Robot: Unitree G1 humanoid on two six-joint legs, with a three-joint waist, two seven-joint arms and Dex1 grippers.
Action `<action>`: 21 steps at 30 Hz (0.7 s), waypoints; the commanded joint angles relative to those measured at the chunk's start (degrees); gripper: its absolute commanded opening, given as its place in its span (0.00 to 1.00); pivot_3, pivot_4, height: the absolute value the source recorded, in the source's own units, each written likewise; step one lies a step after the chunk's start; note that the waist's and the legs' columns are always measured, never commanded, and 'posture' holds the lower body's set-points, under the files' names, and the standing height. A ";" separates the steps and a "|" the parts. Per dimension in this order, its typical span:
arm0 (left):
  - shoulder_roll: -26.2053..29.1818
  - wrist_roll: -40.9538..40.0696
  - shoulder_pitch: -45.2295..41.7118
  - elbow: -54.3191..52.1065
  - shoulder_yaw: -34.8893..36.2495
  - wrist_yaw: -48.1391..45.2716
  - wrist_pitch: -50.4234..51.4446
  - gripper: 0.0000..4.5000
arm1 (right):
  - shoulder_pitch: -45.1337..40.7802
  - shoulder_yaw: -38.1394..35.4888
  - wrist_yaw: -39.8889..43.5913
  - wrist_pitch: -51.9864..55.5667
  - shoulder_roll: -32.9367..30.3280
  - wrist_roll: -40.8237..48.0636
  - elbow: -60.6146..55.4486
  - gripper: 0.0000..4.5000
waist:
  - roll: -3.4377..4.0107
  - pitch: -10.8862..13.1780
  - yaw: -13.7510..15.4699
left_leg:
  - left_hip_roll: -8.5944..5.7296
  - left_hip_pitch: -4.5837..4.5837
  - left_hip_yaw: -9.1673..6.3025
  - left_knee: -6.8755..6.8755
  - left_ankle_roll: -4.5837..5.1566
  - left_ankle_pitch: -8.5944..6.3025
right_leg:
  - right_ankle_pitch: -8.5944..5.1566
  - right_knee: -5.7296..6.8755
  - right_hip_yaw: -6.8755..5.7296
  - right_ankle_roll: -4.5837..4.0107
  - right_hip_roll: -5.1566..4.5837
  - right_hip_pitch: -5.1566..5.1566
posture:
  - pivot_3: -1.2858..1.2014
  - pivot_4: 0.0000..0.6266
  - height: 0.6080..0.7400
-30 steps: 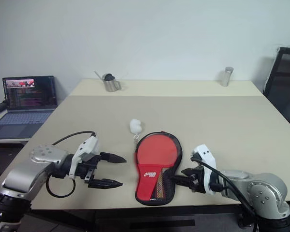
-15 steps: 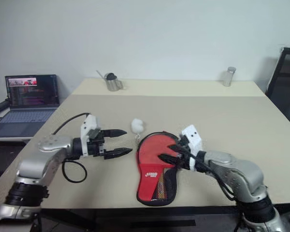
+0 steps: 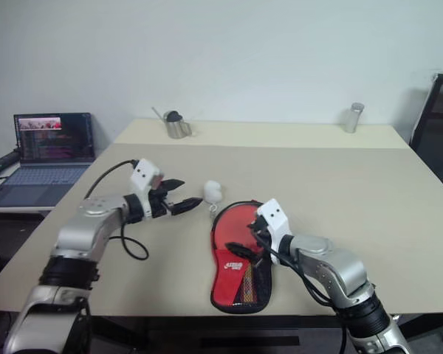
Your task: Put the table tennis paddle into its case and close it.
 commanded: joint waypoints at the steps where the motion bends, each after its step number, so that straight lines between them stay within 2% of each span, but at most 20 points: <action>1: -2.56 4.17 -6.00 10.41 -0.36 5.67 -4.67 1.00 | -0.41 -0.66 0.24 -1.07 0.67 -1.17 -0.51 0.99 | 0.00 0.00 0.01 | -0.01 0.00 0.00 0.00 0.00 0.00 | 0.00 0.01 0.00 0.00 0.00 -0.01 | 0.52 0.24 1.00; 6: -8.15 9.28 -15.93 32.27 -1.42 11.81 -11.62 1.00 | -1.06 -0.69 0.06 -1.28 2.01 -2.82 0.32 0.99 | -0.02 -0.01 0.09 | -0.02 -0.01 0.01 0.00 0.00 0.00 | 0.00 0.05 -0.03 0.00 0.00 -0.04 | 0.52 0.24 1.00; 9: -9.92 10.93 -19.66 40.15 -1.38 12.18 -13.89 1.00 | -1.25 -0.83 0.03 -1.34 2.82 -3.51 0.55 0.99 | -0.03 -0.01 -0.01 | -0.03 -0.02 0.04 0.00 0.00 0.00 | 0.00 0.05 -0.03 0.00 0.00 -0.05 | 0.52 0.24 1.00; 14: -12.93 10.96 -24.25 48.00 0.56 12.75 -13.37 1.00 | -1.14 -1.08 -0.55 -1.61 4.29 -4.68 0.73 0.99 | -0.04 0.00 -0.18 | -0.03 -0.03 0.06 0.00 0.00 0.00 | 0.00 0.09 -0.02 0.01 0.00 -0.10 | 0.52 0.24 1.00; 21: -14.30 13.60 -25.08 50.91 0.74 15.49 -12.51 1.00 | -0.43 -1.40 -1.81 -1.72 6.24 -5.99 0.38 0.99 | -0.04 0.00 -0.20 | -0.03 -0.01 0.07 0.00 -0.01 0.00 | -0.01 0.17 0.01 0.01 0.00 -0.12 | 0.52 0.24 1.00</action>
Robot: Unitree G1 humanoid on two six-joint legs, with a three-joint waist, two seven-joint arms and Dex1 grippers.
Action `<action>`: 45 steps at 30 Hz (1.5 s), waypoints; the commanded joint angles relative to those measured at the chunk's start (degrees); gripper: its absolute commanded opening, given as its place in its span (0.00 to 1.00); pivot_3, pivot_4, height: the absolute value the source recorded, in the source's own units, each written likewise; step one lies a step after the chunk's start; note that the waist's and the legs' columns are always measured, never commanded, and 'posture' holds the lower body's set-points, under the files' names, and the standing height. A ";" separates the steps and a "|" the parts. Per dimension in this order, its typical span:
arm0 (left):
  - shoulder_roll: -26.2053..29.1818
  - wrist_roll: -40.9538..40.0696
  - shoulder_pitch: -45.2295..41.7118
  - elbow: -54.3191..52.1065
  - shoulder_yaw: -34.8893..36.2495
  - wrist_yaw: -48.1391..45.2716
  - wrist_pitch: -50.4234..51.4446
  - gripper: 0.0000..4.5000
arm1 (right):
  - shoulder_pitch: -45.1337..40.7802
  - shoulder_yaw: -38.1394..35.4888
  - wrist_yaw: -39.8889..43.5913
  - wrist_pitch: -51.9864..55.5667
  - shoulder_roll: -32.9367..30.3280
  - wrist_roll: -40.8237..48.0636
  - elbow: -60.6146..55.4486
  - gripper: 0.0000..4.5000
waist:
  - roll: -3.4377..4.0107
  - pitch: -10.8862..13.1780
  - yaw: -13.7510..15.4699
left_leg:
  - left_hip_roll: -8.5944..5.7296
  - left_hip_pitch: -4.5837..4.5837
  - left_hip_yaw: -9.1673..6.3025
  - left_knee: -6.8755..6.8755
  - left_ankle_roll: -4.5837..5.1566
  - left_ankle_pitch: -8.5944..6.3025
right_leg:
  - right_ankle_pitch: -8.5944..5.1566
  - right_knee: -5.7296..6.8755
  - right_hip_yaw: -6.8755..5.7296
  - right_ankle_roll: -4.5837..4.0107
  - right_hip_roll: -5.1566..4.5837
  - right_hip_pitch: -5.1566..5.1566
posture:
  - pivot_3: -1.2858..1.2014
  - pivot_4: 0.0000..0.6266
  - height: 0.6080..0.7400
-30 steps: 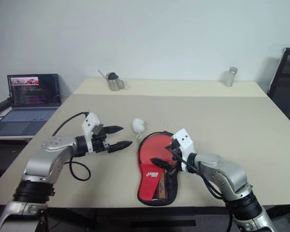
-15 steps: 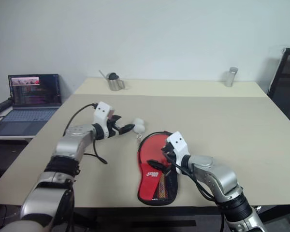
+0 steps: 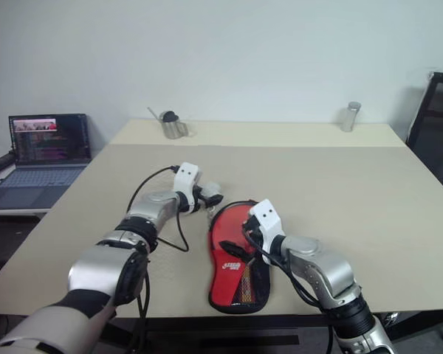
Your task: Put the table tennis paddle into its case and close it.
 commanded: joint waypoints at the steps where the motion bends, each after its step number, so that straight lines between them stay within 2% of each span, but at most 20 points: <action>1: -0.74 1.67 -1.68 0.22 0.37 0.95 0.39 1.00 | -0.04 -1.34 -0.82 -1.38 1.28 -0.35 -1.26 0.99 | 0.00 0.00 0.10 | 0.00 0.00 -0.02 0.00 0.00 0.00 | 0.00 0.00 -0.01 0.00 0.00 0.00 | 0.52 0.24 1.00; 5: -1.36 2.66 -1.15 0.52 0.72 1.43 0.87 1.00 | 0.40 -1.55 -1.47 -1.36 1.98 -0.77 -1.73 0.99 | -0.01 0.00 0.13 | -0.01 -0.01 -0.01 0.02 -0.01 0.00 | 0.00 0.02 0.00 0.00 0.00 0.00 | 0.52 0.24 1.00; 8: -1.82 2.87 -0.64 0.61 1.13 1.78 0.95 0.86 | 0.83 -1.69 -2.02 -1.32 2.43 -0.98 -2.23 1.00 | -0.01 -0.01 0.12 | -0.01 0.00 0.00 0.02 -0.01 0.00 | 0.00 0.03 0.01 0.00 -0.01 0.00 | 0.52 0.24 1.00; 17: -2.80 2.03 0.19 0.53 3.99 3.32 1.08 0.13 | 1.93 -1.86 -2.75 -1.44 2.84 -1.56 -3.01 1.00 | -0.02 -0.01 0.13 | -0.01 0.01 -0.01 0.04 -0.02 0.01 | 0.00 0.11 0.00 0.00 -0.01 0.00 | 0.52 0.24 1.00; 19: -2.89 1.20 0.42 0.31 5.26 3.50 0.51 0.02 | 2.13 -1.87 -2.49 -1.51 2.60 -1.74 -3.22 1.00 | -0.02 -0.02 0.13 | -0.01 0.02 -0.01 0.06 -0.02 0.01 | 0.00 0.14 0.00 0.00 -0.01 0.00 | 0.52 0.24 1.00; 30: -3.51 -4.78 6.14 -5.92 10.79 0.09 -5.06 0.01 | 1.85 -2.23 -2.22 -4.40 3.88 -3.18 -0.61 1.00 | -0.02 -0.02 0.04 | -0.01 0.06 -0.01 0.09 -0.05 0.03 | 0.00 0.25 0.03 0.00 -0.01 -0.01 | 0.52 0.24 1.00; 36: -4.19 -7.17 10.76 -14.75 11.11 -1.28 -5.93 0.01 | 0.33 -1.30 -0.86 -8.27 5.61 -4.50 2.98 1.00 | -0.03 -0.02 0.11 | -0.01 0.07 0.00 0.12 -0.06 0.03 | 0.00 0.29 0.05 0.00 -0.03 -0.01 | 0.52 0.24 1.00; 45: -2.61 -8.66 14.71 -28.60 9.97 -3.74 -1.85 0.01 | -2.67 2.07 2.31 -12.67 8.14 -7.46 11.31 1.00 | -0.04 -0.02 -0.01 | -0.01 0.12 -0.01 0.14 -0.08 0.05 | 0.00 0.43 0.05 -0.01 -0.02 -0.02 | 0.52 0.24 1.00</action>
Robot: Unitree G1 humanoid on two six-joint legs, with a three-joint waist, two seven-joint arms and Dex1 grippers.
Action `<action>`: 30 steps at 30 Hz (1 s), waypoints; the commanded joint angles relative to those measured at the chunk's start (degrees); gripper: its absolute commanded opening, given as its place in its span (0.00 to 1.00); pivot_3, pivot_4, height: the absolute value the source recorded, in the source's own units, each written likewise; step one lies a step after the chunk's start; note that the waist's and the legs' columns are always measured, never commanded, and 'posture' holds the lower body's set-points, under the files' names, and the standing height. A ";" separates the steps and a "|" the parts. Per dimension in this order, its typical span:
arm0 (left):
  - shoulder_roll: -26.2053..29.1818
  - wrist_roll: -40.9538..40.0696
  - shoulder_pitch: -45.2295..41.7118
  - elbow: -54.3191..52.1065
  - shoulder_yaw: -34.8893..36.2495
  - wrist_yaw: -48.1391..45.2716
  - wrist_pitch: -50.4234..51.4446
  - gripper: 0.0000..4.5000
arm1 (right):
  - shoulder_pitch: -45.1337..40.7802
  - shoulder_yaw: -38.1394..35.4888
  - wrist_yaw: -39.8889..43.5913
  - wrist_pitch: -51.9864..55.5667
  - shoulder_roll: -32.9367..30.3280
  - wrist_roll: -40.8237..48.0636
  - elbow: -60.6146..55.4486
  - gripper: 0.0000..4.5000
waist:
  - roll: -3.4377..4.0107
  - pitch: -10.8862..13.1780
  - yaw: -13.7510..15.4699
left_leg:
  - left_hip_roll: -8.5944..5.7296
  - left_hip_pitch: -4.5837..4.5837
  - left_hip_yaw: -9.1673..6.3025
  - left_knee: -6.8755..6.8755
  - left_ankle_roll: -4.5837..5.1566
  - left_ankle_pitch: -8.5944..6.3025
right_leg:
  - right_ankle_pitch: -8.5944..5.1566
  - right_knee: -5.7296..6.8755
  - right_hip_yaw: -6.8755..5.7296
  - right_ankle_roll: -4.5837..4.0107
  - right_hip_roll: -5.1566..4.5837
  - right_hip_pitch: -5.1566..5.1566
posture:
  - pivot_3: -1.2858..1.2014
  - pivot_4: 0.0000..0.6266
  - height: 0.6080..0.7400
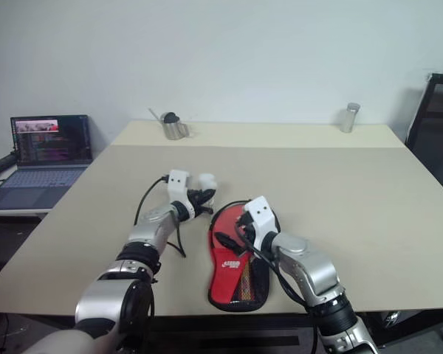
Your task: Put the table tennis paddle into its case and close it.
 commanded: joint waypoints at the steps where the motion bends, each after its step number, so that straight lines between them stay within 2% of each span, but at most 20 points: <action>1: 1.62 -1.43 0.83 -7.75 -0.90 -2.62 1.77 0.01 | -1.00 1.93 1.87 -2.20 0.28 -1.51 2.20 1.00 | 0.00 0.00 -0.01 | 0.00 0.00 0.00 0.01 0.00 0.00 | 0.00 0.00 0.00 0.00 0.00 0.00 | 0.52 0.24 1.00; 8: 4.31 -1.15 5.43 -17.08 -5.19 -9.04 7.35 0.01 | 0.34 4.78 1.99 -2.63 -0.92 -5.82 5.55 1.00 | -0.02 -0.02 0.02 | 0.00 0.02 0.00 0.01 -0.01 0.01 | 0.00 0.01 0.01 0.00 0.00 0.01 | 0.52 0.24 1.00; 17: 6.50 1.02 6.53 -16.60 -9.71 -12.98 5.14 0.01 | 2.10 3.91 0.14 -0.39 -0.13 -7.85 6.13 1.00 | -0.15 -0.13 0.07 | 0.00 0.07 -0.03 0.02 -0.04 0.03 | 0.00 0.04 0.00 -0.01 0.00 0.04 | 0.52 0.24 1.00; 21: 6.68 2.65 3.81 -11.02 -10.59 -12.97 1.97 0.01 | 2.53 2.53 -0.98 2.25 0.38 -7.31 6.49 1.00 | -0.37 -0.34 0.11 | 0.00 0.10 -0.05 0.03 -0.04 0.03 | 0.00 0.04 -0.01 -0.01 0.00 0.08 | 0.52 0.24 1.00; 26: 4.33 7.28 -6.94 6.05 -12.58 -10.26 -6.44 0.01 | 4.59 2.19 -1.28 6.25 0.88 -6.38 4.22 1.00 | -0.67 -0.53 0.58 | -0.02 0.10 -0.14 0.13 -0.04 0.03 | 0.00 0.05 -0.13 0.00 0.00 0.14 | 0.52 0.24 1.00; 30: 3.22 10.46 -12.34 14.81 -13.80 -8.05 -11.20 0.01 | 6.28 2.34 -1.52 7.63 0.97 -6.57 2.51 1.00 | -0.73 -0.61 0.48 | -0.05 0.09 -0.09 0.14 -0.02 0.01 | 0.00 0.02 -0.12 0.00 -0.01 0.17 | 0.52 0.24 1.00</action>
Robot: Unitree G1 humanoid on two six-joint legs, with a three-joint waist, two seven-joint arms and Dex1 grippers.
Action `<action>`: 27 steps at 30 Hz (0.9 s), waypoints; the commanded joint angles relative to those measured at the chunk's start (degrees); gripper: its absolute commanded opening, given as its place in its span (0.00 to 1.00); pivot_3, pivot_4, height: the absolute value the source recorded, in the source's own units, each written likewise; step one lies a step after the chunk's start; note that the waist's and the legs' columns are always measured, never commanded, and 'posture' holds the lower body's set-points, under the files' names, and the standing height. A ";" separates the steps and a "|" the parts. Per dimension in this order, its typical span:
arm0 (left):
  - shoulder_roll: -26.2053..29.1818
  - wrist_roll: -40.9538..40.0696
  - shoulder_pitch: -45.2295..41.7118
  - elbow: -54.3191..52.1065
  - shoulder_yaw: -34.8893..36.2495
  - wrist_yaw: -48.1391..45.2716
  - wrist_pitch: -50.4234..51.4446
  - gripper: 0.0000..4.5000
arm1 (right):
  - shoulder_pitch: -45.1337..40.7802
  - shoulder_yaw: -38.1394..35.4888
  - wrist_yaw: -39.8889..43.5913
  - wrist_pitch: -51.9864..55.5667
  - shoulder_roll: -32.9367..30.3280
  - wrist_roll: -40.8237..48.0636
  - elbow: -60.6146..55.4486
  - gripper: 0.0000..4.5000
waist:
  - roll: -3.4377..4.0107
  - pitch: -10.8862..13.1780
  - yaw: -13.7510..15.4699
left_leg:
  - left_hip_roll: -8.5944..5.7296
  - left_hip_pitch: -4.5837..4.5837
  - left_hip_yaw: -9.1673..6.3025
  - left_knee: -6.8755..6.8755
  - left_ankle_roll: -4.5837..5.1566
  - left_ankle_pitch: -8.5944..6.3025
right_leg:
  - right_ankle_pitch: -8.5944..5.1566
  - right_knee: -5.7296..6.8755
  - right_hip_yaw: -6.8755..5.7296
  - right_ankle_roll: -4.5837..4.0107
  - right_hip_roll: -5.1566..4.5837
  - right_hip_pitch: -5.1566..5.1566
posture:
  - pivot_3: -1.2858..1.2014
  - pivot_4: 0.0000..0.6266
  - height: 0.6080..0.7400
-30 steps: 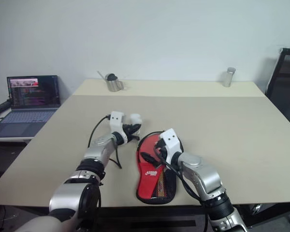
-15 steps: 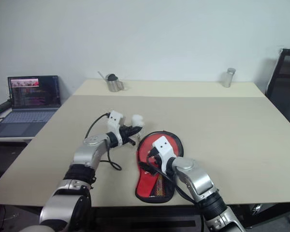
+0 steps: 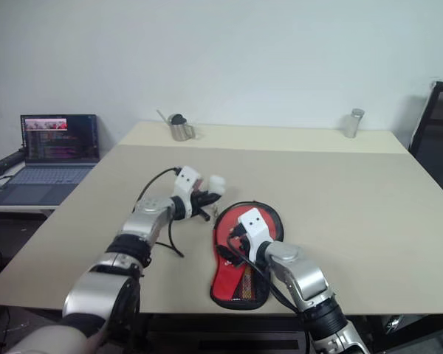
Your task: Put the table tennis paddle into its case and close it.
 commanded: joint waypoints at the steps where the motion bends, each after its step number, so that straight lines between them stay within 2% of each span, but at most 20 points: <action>1: -0.91 2.66 -4.29 5.55 -0.84 2.37 -4.51 0.01 | 2.99 0.65 -0.59 4.27 -0.14 0.19 0.94 1.00 | 0.00 -0.01 -0.22 | 0.00 0.00 0.00 0.00 0.00 0.00 | 0.00 0.00 0.01 0.00 0.00 0.00 | 0.52 0.24 1.00; 8: -2.93 7.68 -7.29 10.58 -3.09 4.87 -8.20 0.01 | 4.99 0.61 -1.92 5.89 -0.73 -0.46 -1.64 1.00 | -0.01 -0.01 -0.41 | 0.04 0.00 -0.03 -0.02 0.00 0.00 | 0.00 0.05 0.00 0.00 0.03 -0.03 | 0.52 0.24 1.00; 20: -4.99 16.26 -7.55 12.51 -8.42 6.30 -14.86 0.01 | 9.17 2.27 -4.88 9.03 -1.55 -1.33 -6.70 1.00 | -0.03 -0.03 -0.40 | 0.03 0.00 -0.03 -0.01 0.00 0.00 | 0.00 0.04 0.00 0.01 0.03 -0.02 | 0.52 0.24 1.00; 27: -5.75 22.67 -10.10 13.25 -12.66 11.12 -19.20 0.01 | 10.70 2.86 -6.30 10.74 -1.01 -1.34 -9.33 1.00 | -0.05 -0.05 -0.35 | 0.03 -0.01 -0.03 -0.01 0.00 0.00 | -0.01 0.03 -0.01 0.01 0.03 -0.01 | 0.52 0.24 1.00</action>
